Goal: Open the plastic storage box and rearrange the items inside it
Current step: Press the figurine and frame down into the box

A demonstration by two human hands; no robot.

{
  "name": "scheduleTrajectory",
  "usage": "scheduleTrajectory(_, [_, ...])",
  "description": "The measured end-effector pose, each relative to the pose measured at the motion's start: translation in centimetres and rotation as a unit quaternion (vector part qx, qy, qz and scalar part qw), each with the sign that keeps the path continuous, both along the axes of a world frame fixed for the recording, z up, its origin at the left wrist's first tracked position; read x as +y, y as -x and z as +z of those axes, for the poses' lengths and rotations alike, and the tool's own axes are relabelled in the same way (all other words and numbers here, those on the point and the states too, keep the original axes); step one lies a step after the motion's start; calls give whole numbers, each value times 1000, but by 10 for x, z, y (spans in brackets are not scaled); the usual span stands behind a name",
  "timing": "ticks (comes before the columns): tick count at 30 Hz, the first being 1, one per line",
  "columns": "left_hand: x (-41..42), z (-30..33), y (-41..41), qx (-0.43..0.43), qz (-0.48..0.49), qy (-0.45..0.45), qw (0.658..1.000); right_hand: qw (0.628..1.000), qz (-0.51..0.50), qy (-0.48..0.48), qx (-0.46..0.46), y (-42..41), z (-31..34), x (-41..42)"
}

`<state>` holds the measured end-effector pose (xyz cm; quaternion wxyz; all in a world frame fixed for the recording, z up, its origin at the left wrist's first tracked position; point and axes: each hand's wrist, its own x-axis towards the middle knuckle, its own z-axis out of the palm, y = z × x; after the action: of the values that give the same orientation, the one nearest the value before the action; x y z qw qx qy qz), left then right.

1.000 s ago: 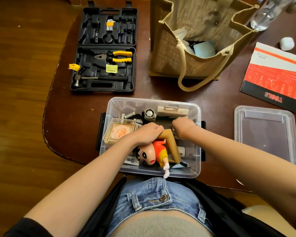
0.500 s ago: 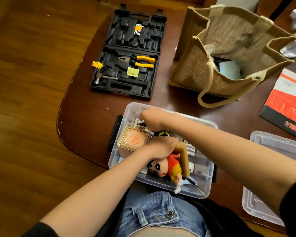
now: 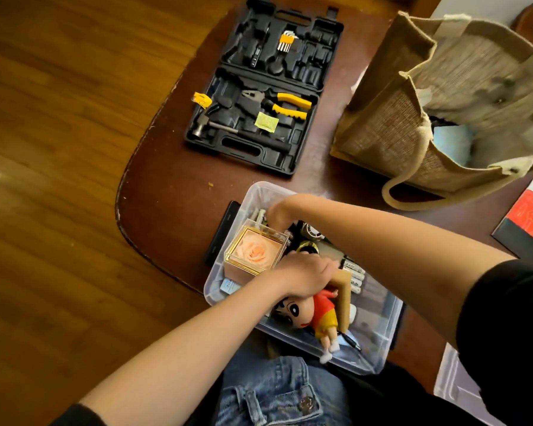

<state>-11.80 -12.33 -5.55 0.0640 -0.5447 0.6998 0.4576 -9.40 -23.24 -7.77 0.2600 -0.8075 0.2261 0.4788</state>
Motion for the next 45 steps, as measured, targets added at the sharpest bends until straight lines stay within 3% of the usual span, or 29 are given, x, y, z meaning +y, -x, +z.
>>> scheduleTrajectory(7, [2, 0, 1, -16, 14, -5, 1000, 999, -29, -21, -20, 1, -5, 2])
scheduleTrajectory(15, [3, 1, 0, -8, 41, -37, 998, 975, -89, -5, -204, 38, 24, 9])
scheduleTrajectory(17, [3, 0, 0, -4, 47, -44, 998, 947, -103, 27, -305, 53, 35, 14])
scheduleTrajectory(19, [3, -3, -1, -4, 48, -54, 997, 899, -187, 76, -388, 69, 45, 20])
scheduleTrajectory(21, [3, -5, -1, -1, 55, -64, 996, 840, -284, 124, -446, 90, 56, 25])
scheduleTrajectory(23, [1, -4, -1, 3, 76, -73, 994, 805, -334, 134, -471, 115, 68, 28])
scheduleTrajectory(27, [-2, -4, 1, -5, 51, -53, 997, 841, -337, 142, -398, 166, 85, 35])
scheduleTrajectory(31, [-6, -5, 0, -1, 53, -63, 997, 912, -260, 191, -252, 196, 77, 48])
scheduleTrajectory(34, [-9, 0, 1, 37, 92, -75, 992, 948, -208, 178, -165, 193, 52, 58])
scheduleTrajectory(39, [-9, 0, 1, 54, 117, -87, 988, 967, -186, 144, -94, 183, 6, 63])
scheduleTrajectory(45, [-6, -1, 0, 43, 136, -76, 987, 968, -208, 119, -76, 182, -24, 65])
